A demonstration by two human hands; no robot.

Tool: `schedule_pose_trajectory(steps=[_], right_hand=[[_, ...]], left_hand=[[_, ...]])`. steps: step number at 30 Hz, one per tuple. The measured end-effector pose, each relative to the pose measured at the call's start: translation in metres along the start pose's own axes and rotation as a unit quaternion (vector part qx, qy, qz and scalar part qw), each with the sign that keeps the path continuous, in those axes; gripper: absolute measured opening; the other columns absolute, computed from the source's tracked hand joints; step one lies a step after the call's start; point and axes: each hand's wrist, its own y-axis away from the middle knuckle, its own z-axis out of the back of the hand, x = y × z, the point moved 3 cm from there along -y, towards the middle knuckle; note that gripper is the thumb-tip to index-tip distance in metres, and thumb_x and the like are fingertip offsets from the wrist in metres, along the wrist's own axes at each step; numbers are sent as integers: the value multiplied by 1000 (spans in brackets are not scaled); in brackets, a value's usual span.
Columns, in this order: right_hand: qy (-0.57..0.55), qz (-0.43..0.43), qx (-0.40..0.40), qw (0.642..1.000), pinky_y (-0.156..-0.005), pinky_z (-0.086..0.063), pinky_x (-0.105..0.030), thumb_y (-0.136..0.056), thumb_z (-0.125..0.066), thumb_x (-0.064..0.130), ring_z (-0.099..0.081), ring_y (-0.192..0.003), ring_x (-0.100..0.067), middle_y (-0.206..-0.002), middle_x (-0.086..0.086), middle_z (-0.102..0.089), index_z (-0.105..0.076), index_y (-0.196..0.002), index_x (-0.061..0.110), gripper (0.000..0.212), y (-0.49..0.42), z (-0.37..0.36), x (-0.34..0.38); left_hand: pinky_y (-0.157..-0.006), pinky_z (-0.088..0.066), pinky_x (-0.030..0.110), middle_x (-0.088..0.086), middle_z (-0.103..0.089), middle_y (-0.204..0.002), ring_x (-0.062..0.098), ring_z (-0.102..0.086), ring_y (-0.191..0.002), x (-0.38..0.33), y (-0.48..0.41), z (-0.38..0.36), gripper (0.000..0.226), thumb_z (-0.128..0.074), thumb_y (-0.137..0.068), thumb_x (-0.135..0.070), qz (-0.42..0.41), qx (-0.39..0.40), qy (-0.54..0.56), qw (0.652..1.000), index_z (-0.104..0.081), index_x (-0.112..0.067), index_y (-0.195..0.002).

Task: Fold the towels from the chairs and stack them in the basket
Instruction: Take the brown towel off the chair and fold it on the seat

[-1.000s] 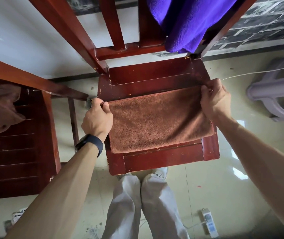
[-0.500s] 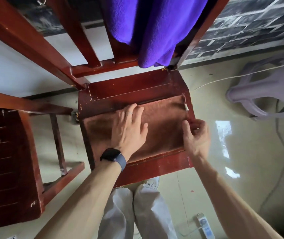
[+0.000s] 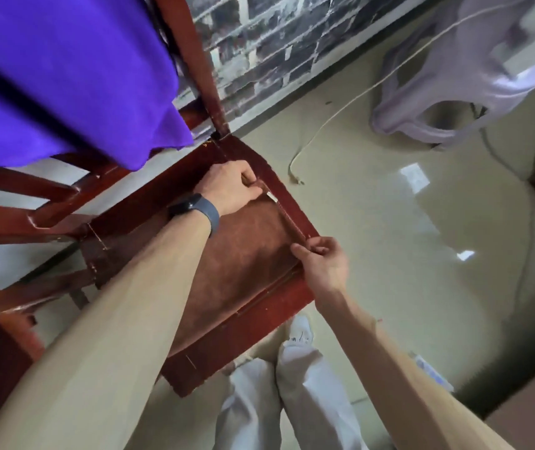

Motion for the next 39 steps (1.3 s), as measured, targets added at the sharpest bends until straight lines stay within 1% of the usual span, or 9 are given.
schedule_pose_trajectory(steps=[5,10,16,19,22,26,28,34,39], right_hand=[[-38,-14,19,999,-59,-44,-21,-78,-84,24,-57,-59,-5,-73,9,-65,-56,-94,22,32,1,11,-5],[75,27,16,997,-57,-41,-17,-83,-78,38,-58,-70,-3,-81,12,-62,-63,-98,26,25,-7,24,-2],[224,121,-4,967,-84,-48,-30,-85,-70,49,-59,-97,-18,-97,6,-59,-61,-111,22,39,-6,26,6],[335,318,-71,884,-99,-40,-38,-88,-63,45,-47,-118,-27,-130,-5,-53,-56,-126,18,47,13,14,15],[383,493,-10,781,-111,-34,-44,-97,-51,33,-36,-143,-26,-151,-4,-46,-54,-138,18,43,26,-20,24],[509,577,88,633,-123,-10,-54,-104,-35,43,-13,-155,-20,-166,-1,-22,-29,-158,25,57,4,-71,30],[551,578,87,596,-122,-6,-59,-104,-32,53,-8,-155,-20,-168,0,-14,-18,-160,31,62,-16,-80,34],[553,502,46,663,-116,-2,-71,-96,-24,73,4,-156,-20,-169,3,0,-6,-159,39,74,-22,-73,33],[573,401,-4,715,-117,-6,-69,-95,-29,72,-8,-154,-25,-166,-1,-17,-11,-160,34,77,14,-20,-19]], left_hand=[[-63,-43,18,-7,-70,-76,7,-63,-73,1,1,10,22,-83,-76,-35,5,24,79,997,-69,-23,-88],[-70,-47,23,-12,-70,-73,8,-66,-79,0,-7,5,15,-79,-78,-41,-5,-14,42,999,-74,-27,-83],[-83,-44,38,-6,-67,-116,23,-62,-100,-13,13,-12,24,-53,-96,-38,-143,-150,-153,966,-67,-32,-116],[-92,-43,43,2,-51,-143,26,-53,-119,13,56,-25,43,-50,-97,-33,-76,-277,-131,949,-54,-27,-139],[-112,-32,50,6,-34,-158,28,-36,-142,56,111,-62,56,-49,-96,-36,13,-280,-114,953,-42,-18,-149],[-119,-12,60,4,-10,-167,26,-10,-153,106,139,-98,68,-41,-97,-50,96,-222,-162,957,-22,-26,-158],[-118,-7,63,4,-7,-167,27,-6,-154,122,135,-100,68,-35,-97,-58,124,-224,-165,953,-18,-33,-158],[-117,-2,67,4,-1,-167,27,0,-154,136,127,-92,69,-28,-96,-64,78,-216,-202,952,-10,-39,-158],[-116,-5,66,1,-2,-168,23,-2,-154,140,89,-43,70,-40,-98,-54,-120,-148,-303,934,-8,-34,-158]])
